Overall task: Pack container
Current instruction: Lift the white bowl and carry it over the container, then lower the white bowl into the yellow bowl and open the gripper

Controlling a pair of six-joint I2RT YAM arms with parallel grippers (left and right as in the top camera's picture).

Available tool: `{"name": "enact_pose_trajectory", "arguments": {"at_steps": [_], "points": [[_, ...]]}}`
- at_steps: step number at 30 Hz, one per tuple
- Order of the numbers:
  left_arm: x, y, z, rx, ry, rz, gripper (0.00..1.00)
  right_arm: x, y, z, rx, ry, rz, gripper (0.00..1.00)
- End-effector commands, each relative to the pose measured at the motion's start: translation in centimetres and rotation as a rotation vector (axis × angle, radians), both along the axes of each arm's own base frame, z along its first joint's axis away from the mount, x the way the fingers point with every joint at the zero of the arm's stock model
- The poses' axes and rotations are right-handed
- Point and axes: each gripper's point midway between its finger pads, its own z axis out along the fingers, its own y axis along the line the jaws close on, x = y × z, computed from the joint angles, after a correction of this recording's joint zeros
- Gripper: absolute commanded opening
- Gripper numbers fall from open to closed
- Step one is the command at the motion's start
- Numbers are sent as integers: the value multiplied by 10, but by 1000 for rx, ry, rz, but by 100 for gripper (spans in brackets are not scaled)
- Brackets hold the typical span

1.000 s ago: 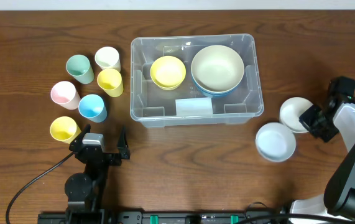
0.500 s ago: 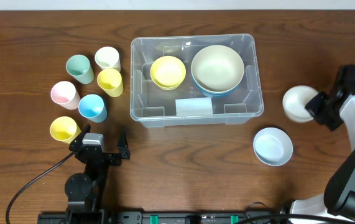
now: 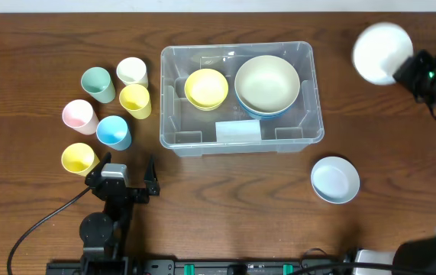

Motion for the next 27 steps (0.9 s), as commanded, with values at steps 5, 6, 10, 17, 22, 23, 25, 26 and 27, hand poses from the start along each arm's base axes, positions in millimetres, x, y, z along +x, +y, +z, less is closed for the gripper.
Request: {"name": "enact_pose_trajectory", "arguments": {"at_steps": [5,6,10,17,22,23,25,26,27], "points": [[-1,-1,-15,9,42,-9,98,12,157,62,11,-245,419,1],[-1,-1,-15,9,42,-9,98,14,176,60,-7,-256,446,1],[-1,-1,-15,9,42,-9,98,22,244,42,-102,-273,531,1],[-1,-1,-15,9,42,-9,98,37,318,-19,-216,-243,629,1],[-1,-1,-15,9,42,-9,98,48,335,-74,-275,-167,660,1],[-1,-1,-15,9,42,-9,98,51,336,-84,-280,-151,663,1],[-1,-1,-15,9,42,-9,98,54,338,-99,-288,-132,672,1],[-1,-1,-15,9,42,-9,98,56,339,-107,-290,-121,674,1],[-1,-1,-15,9,42,-9,98,57,340,-112,-292,-118,676,1]]}}
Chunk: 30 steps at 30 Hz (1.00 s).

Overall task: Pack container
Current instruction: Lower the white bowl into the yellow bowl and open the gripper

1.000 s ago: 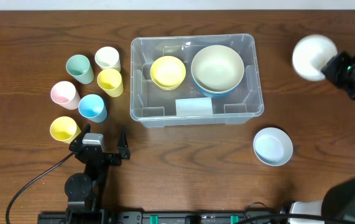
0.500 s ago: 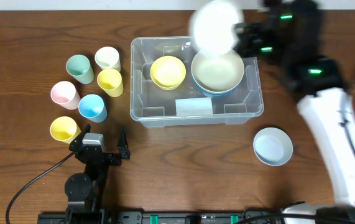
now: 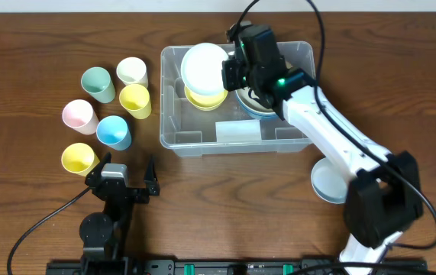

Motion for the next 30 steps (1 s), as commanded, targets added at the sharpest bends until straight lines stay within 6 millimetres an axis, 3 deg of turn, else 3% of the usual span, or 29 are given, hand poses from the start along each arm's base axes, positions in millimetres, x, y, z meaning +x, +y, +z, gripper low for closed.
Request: {"name": "enact_pose_trajectory", "arguments": {"at_steps": [1,6,12,22,30], "points": [[-1,-1,-15,9,42,-9,98,8,1,-12,-39,-18,5,1],[-1,-1,-15,9,42,-9,98,11,4,-30,-51,0,8,1],[-1,-1,-15,9,42,-9,98,10,5,-37,-58,13,11,1],[-1,-1,-15,9,42,-9,98,-2,23,-56,-86,46,47,1],[-1,-1,-15,9,42,-9,98,-2,18,-64,-116,57,28,1]]}}
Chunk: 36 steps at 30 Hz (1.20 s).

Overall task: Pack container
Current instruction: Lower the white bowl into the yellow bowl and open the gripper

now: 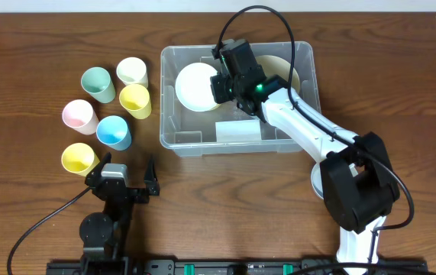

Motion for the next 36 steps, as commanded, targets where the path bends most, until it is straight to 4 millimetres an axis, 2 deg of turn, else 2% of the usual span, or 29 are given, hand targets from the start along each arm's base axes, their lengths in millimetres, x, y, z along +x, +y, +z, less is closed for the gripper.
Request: {"name": "enact_pose_trajectory", "arguments": {"at_steps": [1,7,10,13,15,22,25,28,31,34,36], "points": [[-1,-1,-15,9,42,-9,98,3,-2,-2,-33,-16,-11,1],[-1,-1,-15,9,42,-9,98,5,-4,-2,-38,-20,-18,1],[-1,-1,-15,9,42,-9,98,5,-5,-2,-45,-24,-25,6],[-1,-1,-15,9,42,-9,98,6,-6,-2,-47,-26,-27,18],[-1,-1,-15,9,42,-9,98,6,-6,-2,-47,-26,-28,23],[-1,-1,-15,9,42,-9,98,8,-5,1,-39,-38,-27,24],[-1,-1,-15,9,42,-9,98,10,-2,9,-34,-49,-18,23],[-1,-1,-15,9,42,-9,98,10,4,32,-18,-60,3,21],[-1,-1,-15,9,42,-9,98,4,6,68,-17,-70,33,21],[-1,-1,-15,9,42,-9,98,-9,-8,118,-12,-69,10,20],[-1,-1,-15,9,42,-9,98,-17,-30,150,1,-63,-58,20]]}}
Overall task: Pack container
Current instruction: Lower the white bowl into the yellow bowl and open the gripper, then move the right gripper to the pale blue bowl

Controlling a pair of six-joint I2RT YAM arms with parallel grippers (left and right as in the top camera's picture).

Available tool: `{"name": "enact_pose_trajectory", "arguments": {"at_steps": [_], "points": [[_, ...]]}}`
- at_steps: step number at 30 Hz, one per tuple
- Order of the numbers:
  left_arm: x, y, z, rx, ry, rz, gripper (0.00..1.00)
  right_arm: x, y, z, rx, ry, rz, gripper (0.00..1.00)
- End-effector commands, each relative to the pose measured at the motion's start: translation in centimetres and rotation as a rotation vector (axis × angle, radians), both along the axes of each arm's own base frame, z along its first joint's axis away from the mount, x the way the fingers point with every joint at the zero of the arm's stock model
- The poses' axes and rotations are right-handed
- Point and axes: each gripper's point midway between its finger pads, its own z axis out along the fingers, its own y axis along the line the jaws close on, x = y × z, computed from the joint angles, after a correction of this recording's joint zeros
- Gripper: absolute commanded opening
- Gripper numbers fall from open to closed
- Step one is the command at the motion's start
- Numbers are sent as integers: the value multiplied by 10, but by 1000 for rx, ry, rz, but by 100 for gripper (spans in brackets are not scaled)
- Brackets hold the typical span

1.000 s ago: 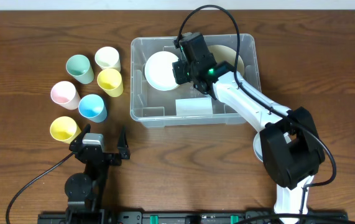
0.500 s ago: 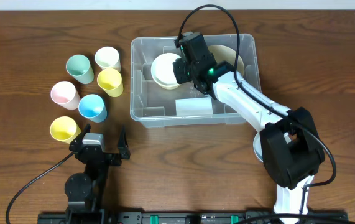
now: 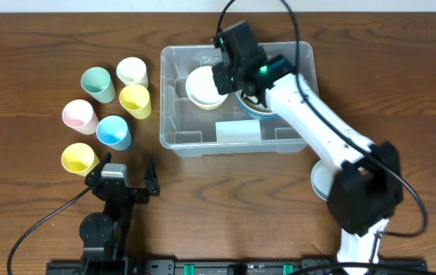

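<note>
A clear plastic container [image 3: 173,137] stands at mid table. In its left half a white bowl [image 3: 202,88] rests nested in a yellow bowl whose rim barely shows. My right gripper [image 3: 224,75] hovers over the white bowl's right rim and looks open, raised off it. The arm hides most of a cream bowl stacked on a blue bowl [image 3: 257,109] in the right half. A light blue bowl [image 3: 323,183] lies on the table at the lower right, partly behind the arm. My left gripper [image 3: 128,174] rests open near the front edge.
Several cups stand left of the container: teal [image 3: 98,84], white [image 3: 131,71], yellow [image 3: 135,100], pink [image 3: 79,116], blue [image 3: 114,131] and another yellow [image 3: 79,158]. A pale flat card [image 3: 238,131] lies in the container's front part.
The white bowl, then held tilted over the yellow bowl, now sits nested in it. My right gripper has risen a little and let it go. The left arm is unchanged.
My right gripper held the white bowl at the far right of the table. Then it held the bowl over the yellow bowl in the container, then lower and tilted. Now the bowl sits in the yellow bowl, released.
</note>
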Motion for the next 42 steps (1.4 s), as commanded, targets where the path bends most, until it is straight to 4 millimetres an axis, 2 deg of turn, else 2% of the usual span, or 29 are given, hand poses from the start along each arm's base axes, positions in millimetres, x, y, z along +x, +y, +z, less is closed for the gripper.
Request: {"name": "enact_pose_trajectory", "arguments": {"at_steps": [1,3,5,6,7,10,13,16,20,24,31,37,42], "points": [[-1,-1,-15,9,42,-9,98,-8,-31,98,80,-114,-103,19],[-1,-1,-15,9,42,-9,98,-20,-68,117,70,-99,-192,19],[-1,-1,-15,9,42,-9,98,-35,-109,126,54,-54,-288,18],[-1,-1,-15,9,42,-9,98,-42,-127,127,47,-26,-332,19],[-1,-1,-15,9,42,-9,98,-55,-155,129,34,17,-399,19],[-1,-1,-15,9,42,-9,98,-83,-209,125,-3,110,-529,19],[-1,-1,-15,9,42,-9,98,-110,-252,119,-34,188,-634,22],[-1,-1,-15,9,42,-9,98,-130,-276,111,-46,238,-701,25],[-1,-1,-15,9,42,-9,98,-154,-290,88,-44,307,-743,31],[-1,-1,-15,9,42,-9,98,-178,-295,56,-57,369,-764,34],[-1,-1,-15,9,42,-9,98,-217,-288,-6,-57,477,-749,38],[-1,-1,-15,9,42,-9,98,-250,-283,-67,-56,592,-776,37],[-1,-1,-15,9,42,-9,98,-269,-278,-104,-47,658,-794,36]]}}
